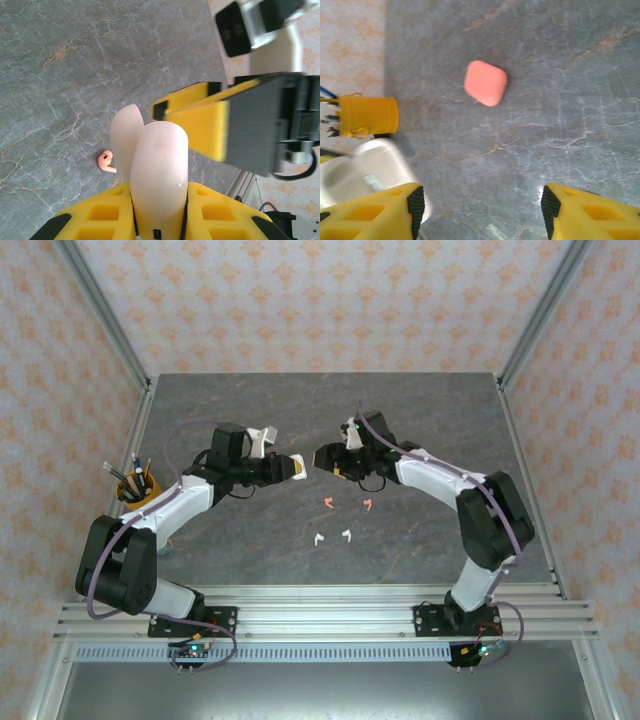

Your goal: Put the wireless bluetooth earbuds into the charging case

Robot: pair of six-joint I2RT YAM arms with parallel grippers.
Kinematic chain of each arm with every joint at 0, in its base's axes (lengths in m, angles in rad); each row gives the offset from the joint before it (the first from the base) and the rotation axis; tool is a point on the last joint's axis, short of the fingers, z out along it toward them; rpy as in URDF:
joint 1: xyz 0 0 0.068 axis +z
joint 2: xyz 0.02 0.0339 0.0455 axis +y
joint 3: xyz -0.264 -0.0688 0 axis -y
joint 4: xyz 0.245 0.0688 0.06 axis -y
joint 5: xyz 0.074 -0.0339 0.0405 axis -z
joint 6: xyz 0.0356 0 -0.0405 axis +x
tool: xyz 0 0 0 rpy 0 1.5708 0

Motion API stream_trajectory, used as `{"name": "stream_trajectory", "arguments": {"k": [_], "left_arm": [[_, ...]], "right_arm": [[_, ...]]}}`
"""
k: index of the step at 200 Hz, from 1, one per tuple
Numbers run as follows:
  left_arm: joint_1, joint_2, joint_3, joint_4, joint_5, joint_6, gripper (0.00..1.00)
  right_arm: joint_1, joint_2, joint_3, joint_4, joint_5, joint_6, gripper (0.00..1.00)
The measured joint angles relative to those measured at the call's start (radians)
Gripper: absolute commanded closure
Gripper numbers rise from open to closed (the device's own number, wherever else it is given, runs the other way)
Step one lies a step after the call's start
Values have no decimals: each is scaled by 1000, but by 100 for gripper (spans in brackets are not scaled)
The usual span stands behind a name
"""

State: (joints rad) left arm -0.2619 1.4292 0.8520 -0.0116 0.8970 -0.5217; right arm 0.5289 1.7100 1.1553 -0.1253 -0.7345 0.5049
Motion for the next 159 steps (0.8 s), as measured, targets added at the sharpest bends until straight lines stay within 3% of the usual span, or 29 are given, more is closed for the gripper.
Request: {"name": "stream_trajectory", "arguments": {"k": [54,159], "left_arm": [[0,0,0,24,21,-28,100],[0,0,36,53,39,-64,100]], "right_arm": [[-2,-30,-37,113,-108,61,51],[-2,29,-40,190,-167,105,57]]}}
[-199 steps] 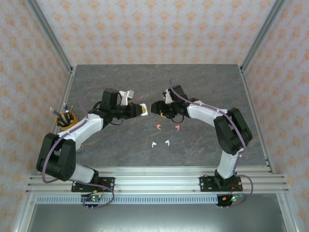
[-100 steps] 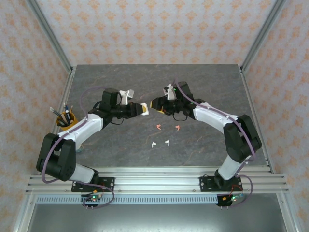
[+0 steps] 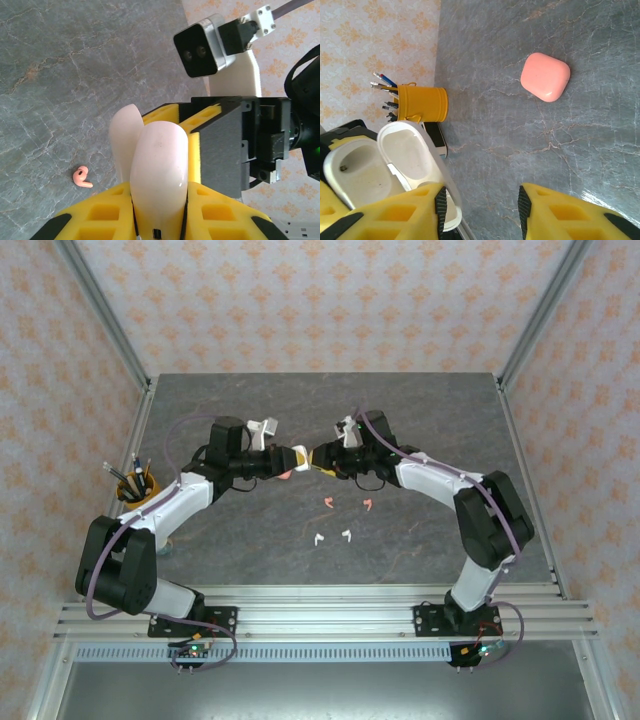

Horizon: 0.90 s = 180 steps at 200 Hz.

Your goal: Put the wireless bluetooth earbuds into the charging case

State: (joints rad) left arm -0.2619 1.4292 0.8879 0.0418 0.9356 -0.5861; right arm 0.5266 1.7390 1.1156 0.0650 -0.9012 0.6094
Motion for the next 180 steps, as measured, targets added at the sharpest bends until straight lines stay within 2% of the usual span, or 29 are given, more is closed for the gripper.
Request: {"name": "stream_trajectory", "arguments": {"k": [69,154,180], "left_arm": [[-13,7,16,0,-6,0,100],[-27,29,26,-1,-23,0,100],[-31,29,26,0,-23,-8,100]], "right_arm": [[-5,5,-2,40,-37,18,60],[-15,21,-2,52,-76,22,76],[-18,21,-2,56,-91,23,76]]}}
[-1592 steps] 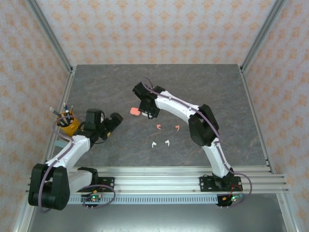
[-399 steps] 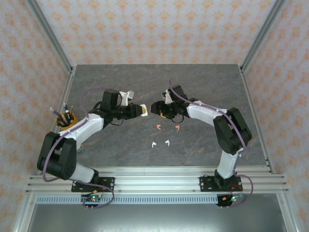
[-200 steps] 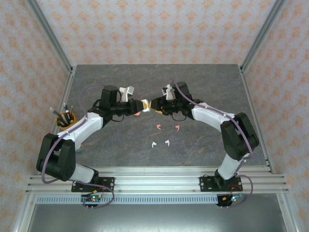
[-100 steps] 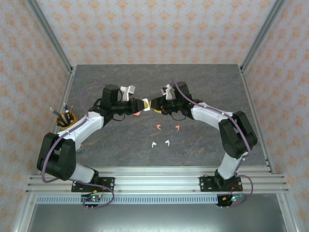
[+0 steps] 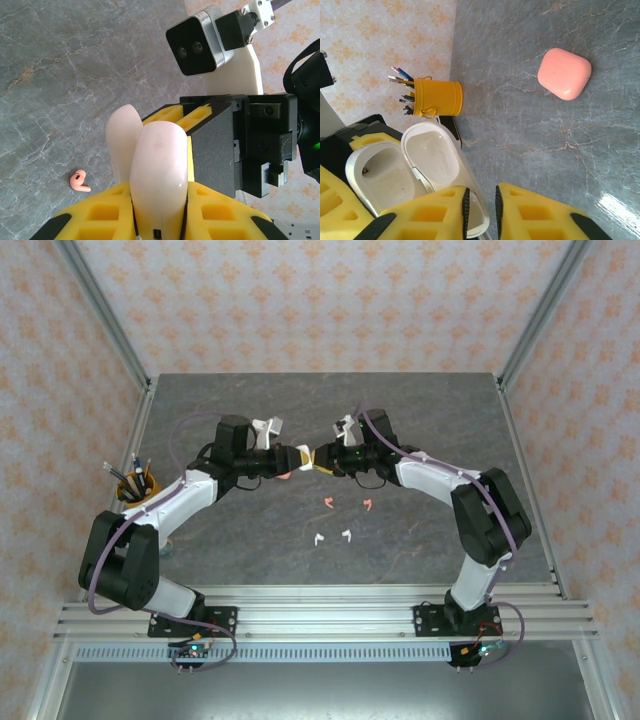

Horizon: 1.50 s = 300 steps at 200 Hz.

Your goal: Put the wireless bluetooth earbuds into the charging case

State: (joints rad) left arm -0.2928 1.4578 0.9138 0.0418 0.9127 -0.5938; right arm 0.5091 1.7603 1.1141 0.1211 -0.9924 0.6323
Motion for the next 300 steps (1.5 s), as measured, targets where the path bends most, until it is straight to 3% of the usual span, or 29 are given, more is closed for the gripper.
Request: {"name": "stream_trajectory", "arguments": {"k": [94,161,217,285,300], "left_arm": [[1,0,-8,130,8,-116,100],[13,0,-18,180,19,-159,100],[13,0,-32,185,13,-165,100],[11,0,-47,186,-9,-153,82],[11,0,-47,184,-15,-145,73]], "right_arm": [[-35,0,-15,120,-64,79,75],[-41,1,-16,156,-82,104,100],[-41,8,-15,147,-82,97,100],[-40,16,2,86,-69,63,100],[-39,16,13,62,-59,46,100]]}}
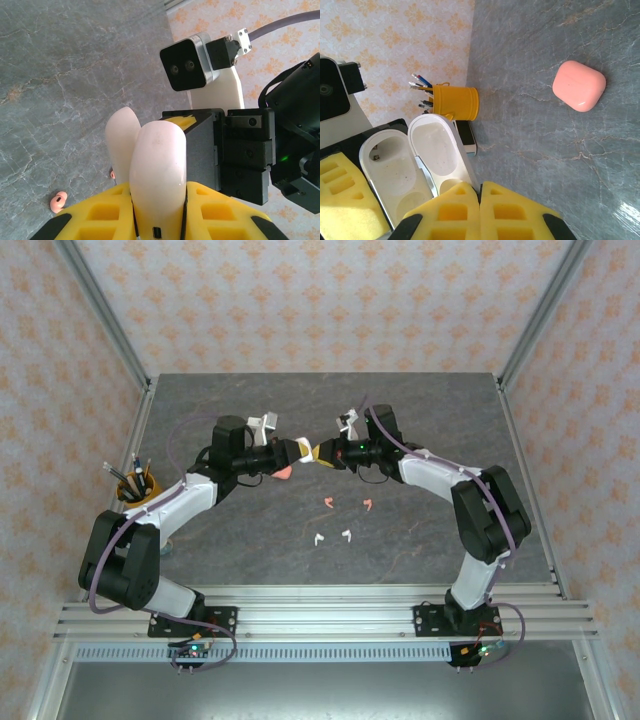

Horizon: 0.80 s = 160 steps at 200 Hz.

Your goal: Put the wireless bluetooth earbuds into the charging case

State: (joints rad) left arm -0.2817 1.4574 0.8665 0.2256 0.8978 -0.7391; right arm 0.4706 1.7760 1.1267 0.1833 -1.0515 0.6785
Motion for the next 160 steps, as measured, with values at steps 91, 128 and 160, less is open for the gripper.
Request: {"name": "stream_trajectory", "arguments": {"k": [91,128,160], "left_arm": [[29,-22,0,-47,-19,56,35],[53,-22,31,-130,-14,106,28],[100,-20,120,-284,6,208,21]], "right_arm": [[6,27,71,-166,55,-90,100],[6,53,105,-198,60,-118,100],[6,66,146,-269,67,-177,100]]}}
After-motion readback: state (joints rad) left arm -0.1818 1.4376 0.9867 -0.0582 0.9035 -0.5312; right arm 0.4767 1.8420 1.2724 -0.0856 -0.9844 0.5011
